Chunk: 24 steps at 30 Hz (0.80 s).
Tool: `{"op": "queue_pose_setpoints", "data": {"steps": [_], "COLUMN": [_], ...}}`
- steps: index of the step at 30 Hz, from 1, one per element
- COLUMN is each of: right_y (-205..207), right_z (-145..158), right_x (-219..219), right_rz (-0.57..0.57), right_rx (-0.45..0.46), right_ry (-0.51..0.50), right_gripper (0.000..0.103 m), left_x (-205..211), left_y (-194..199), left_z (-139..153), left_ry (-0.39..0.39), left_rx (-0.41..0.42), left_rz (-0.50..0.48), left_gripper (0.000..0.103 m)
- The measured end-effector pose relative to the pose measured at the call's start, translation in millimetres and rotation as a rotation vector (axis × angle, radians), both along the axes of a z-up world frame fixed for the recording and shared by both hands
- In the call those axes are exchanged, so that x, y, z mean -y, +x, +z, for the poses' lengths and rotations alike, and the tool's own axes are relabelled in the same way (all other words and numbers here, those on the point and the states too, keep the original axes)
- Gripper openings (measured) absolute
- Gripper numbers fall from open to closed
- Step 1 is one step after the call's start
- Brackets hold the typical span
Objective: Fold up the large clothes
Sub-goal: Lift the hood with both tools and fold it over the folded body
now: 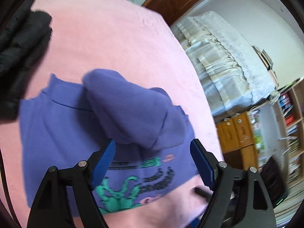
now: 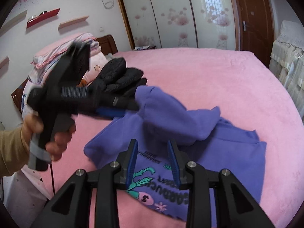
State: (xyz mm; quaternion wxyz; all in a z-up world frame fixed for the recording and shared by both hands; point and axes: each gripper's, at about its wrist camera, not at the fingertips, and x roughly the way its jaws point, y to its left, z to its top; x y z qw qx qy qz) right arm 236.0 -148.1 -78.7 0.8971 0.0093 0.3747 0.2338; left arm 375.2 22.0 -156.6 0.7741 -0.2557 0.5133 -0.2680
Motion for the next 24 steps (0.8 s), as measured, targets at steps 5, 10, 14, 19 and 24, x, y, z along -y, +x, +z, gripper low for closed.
{"op": "queue_pose_setpoints", "data": {"steps": [5, 10, 14, 19, 24], "right_y": [6, 16, 28, 52, 75], "right_z": [-25, -44, -58, -75, -96], "right_x": [1, 5, 5, -4, -19], "right_rz": [-0.008, -0.025, -0.040, -0.063, -0.083], "right_rx": [-0.093, -0.162, -0.178, -0.207, -0.228], "right_ry": [0.071, 0.132, 0.158, 0.198, 0.276], "right_gripper": [0.033, 0.033, 0.032, 0.022, 0.014], "left_x": [5, 12, 25, 24, 20], "left_y": [30, 48, 47, 37, 28], "left_z": [-10, -28, -30, -21, -24], "left_ry": [-0.032, -0.049, 0.004, -0.063, -0.128], "left_rx": [-0.111, -0.179, -0.134, -0.047, -0.022], "left_rz": [0.037, 0.056, 0.063, 0.103, 0.107], "left_gripper": [0.080, 0.077, 0.034, 0.028, 0.028]}}
